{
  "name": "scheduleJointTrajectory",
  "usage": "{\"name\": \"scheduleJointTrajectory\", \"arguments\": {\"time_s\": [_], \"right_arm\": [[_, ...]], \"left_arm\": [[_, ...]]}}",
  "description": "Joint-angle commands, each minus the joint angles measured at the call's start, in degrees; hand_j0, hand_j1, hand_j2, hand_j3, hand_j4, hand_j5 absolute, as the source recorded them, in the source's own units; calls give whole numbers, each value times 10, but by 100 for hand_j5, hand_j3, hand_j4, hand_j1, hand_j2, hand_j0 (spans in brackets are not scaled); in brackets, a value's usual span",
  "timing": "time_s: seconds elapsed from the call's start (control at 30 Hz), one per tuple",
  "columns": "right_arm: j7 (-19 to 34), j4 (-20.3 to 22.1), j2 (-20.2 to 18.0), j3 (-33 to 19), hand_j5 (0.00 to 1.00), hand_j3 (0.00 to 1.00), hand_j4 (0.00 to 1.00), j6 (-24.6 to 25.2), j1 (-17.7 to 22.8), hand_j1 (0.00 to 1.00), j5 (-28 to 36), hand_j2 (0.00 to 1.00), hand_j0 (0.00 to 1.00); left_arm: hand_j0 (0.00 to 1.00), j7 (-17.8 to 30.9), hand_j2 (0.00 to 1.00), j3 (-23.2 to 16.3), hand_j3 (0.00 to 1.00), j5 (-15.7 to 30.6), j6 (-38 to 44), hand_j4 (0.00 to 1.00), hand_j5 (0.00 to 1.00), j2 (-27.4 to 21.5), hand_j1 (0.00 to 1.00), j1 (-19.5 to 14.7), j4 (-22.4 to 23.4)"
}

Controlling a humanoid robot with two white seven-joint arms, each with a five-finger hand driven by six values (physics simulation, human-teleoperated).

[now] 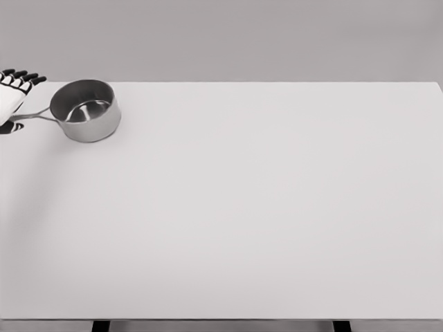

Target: Rotate pot handle

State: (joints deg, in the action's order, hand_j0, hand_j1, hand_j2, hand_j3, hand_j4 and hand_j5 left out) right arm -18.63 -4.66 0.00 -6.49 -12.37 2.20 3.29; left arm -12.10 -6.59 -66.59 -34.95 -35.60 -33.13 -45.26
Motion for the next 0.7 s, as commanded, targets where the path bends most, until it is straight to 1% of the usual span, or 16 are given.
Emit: {"name": "scheduleJointTrajectory", "arguments": {"time_s": [0.0,0.13,0.27,0.33,0.43,0.67], "right_arm": [[0,0,0,0,100,100,100,0,0,100,1,100,100],[0,0,0,0,100,100,100,0,0,100,1,100,100],[0,0,0,0,100,100,100,0,0,100,1,100,100],[0,0,0,0,100,100,100,0,0,100,1,100,100],[0,0,0,0,100,100,100,0,0,100,1,100,100],[0,0,0,0,100,100,100,0,0,100,1,100,100]], "left_arm": [[100,0,100,1,100,1,0,100,100,0,100,0,10],[100,0,100,1,100,-6,0,100,100,0,100,-4,10],[100,0,100,1,100,-7,0,100,100,0,100,-18,25],[100,0,100,1,100,-20,0,100,100,2,100,-24,26],[100,0,100,1,100,-20,0,100,100,2,100,-29,32],[100,0,100,1,100,-29,0,100,100,4,100,-41,33]]}}
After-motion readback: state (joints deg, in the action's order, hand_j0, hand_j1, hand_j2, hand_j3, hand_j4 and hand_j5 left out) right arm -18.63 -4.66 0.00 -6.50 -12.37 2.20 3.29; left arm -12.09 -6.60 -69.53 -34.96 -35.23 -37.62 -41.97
